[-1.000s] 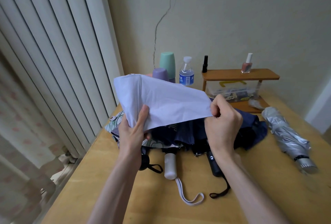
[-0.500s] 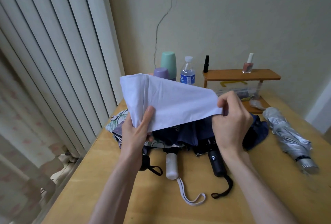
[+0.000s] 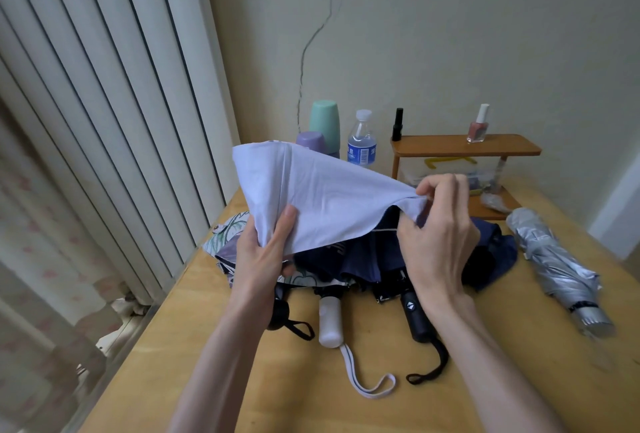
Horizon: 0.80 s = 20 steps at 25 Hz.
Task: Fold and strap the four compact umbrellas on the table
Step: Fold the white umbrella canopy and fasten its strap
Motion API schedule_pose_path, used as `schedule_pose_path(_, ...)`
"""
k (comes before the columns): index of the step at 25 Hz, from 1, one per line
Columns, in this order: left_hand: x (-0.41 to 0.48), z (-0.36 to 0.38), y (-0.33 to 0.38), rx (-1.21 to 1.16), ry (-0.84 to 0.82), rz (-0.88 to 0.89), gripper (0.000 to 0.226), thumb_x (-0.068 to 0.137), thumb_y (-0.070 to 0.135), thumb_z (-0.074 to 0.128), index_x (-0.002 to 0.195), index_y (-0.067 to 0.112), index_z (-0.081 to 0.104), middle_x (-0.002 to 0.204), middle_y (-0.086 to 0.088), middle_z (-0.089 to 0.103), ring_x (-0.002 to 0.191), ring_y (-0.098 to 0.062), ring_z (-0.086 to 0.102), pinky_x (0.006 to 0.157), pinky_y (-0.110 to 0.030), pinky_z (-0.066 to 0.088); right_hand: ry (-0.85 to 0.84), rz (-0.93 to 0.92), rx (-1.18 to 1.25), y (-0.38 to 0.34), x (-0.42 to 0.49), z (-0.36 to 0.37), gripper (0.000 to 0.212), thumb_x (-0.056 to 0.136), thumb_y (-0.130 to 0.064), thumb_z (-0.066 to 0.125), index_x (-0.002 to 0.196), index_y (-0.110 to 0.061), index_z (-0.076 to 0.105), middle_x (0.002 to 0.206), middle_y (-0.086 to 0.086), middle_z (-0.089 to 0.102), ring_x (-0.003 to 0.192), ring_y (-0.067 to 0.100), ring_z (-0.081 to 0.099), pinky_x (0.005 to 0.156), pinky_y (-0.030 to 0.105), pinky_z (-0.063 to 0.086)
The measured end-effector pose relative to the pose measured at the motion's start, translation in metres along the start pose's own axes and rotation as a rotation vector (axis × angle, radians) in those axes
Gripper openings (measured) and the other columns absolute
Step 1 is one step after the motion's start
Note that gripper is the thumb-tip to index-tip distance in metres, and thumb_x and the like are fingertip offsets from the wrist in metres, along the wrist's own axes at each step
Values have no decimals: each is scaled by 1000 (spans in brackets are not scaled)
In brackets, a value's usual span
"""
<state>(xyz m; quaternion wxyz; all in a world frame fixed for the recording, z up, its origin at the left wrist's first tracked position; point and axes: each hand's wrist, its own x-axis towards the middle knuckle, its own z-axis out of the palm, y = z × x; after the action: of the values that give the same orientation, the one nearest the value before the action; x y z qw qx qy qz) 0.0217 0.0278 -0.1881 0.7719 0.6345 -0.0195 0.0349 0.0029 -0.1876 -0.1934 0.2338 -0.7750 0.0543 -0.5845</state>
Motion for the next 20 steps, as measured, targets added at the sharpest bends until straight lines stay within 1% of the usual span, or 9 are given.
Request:
schedule_pose_path(3,-1,-2,1,-12,-41,-10,30,97,47,70,117,25,71,92,2,74,71,-17,66,49,-27,49,-149,75,150,7,4,1,41,81,2,76,115,-11,57,110,3,60,83,10,56,59,35,48)
schedule_pose_path(5,1,-6,2,0,-55,-10,31,96,49,70,118,27,72,97,3,77,75,-17,71,49,-29,52,-191,65,175,13,5,0,37,80,5,77,109,-13,64,101,-6,65,82,5,56,60,32,49)
schedule_pose_path(8,2,-6,0,13,-13,-1,28,96,48,70,118,29,72,102,7,79,80,-10,73,56,-26,56,-111,33,96,12,3,0,25,81,8,73,96,-11,66,83,-10,60,71,5,51,57,19,35)
schedule_pose_path(10,3,-4,-1,14,17,-7,26,97,47,70,117,30,71,100,9,78,74,-7,71,55,-23,54,-141,-25,117,11,4,-2,24,83,10,73,97,-8,65,86,-4,61,72,8,49,58,22,37)
schedule_pose_path(12,4,-6,-2,26,32,-15,24,98,47,69,114,29,70,94,10,75,66,-3,66,53,-21,51,-236,-65,192,14,7,-3,25,83,9,75,100,-7,65,93,1,64,75,8,50,58,32,47)
schedule_pose_path(14,4,-7,0,50,29,-5,25,97,48,69,112,28,70,91,9,72,63,-4,63,55,-23,48,-271,-64,193,16,8,-2,26,83,8,76,102,-7,65,95,2,63,74,10,51,59,40,51)
schedule_pose_path(15,3,-7,0,44,29,2,26,97,48,70,112,27,70,91,8,72,65,-6,63,56,-25,48,-245,-50,155,15,8,-1,28,82,9,75,101,-7,64,94,3,62,73,13,51,58,43,50)
schedule_pose_path(18,2,-1,-2,7,32,10,25,97,45,71,113,25,70,93,7,72,69,-11,65,55,-28,50,-84,-28,-28,10,2,0,38,74,18,67,100,-8,61,90,4,58,65,23,52,48,39,46)
schedule_pose_path(20,1,4,-6,-11,16,20,29,96,43,73,115,21,69,93,1,67,73,-17,60,56,-32,46,-39,30,-90,6,-3,0,45,69,23,62,101,-9,57,92,4,56,65,26,52,47,39,44)
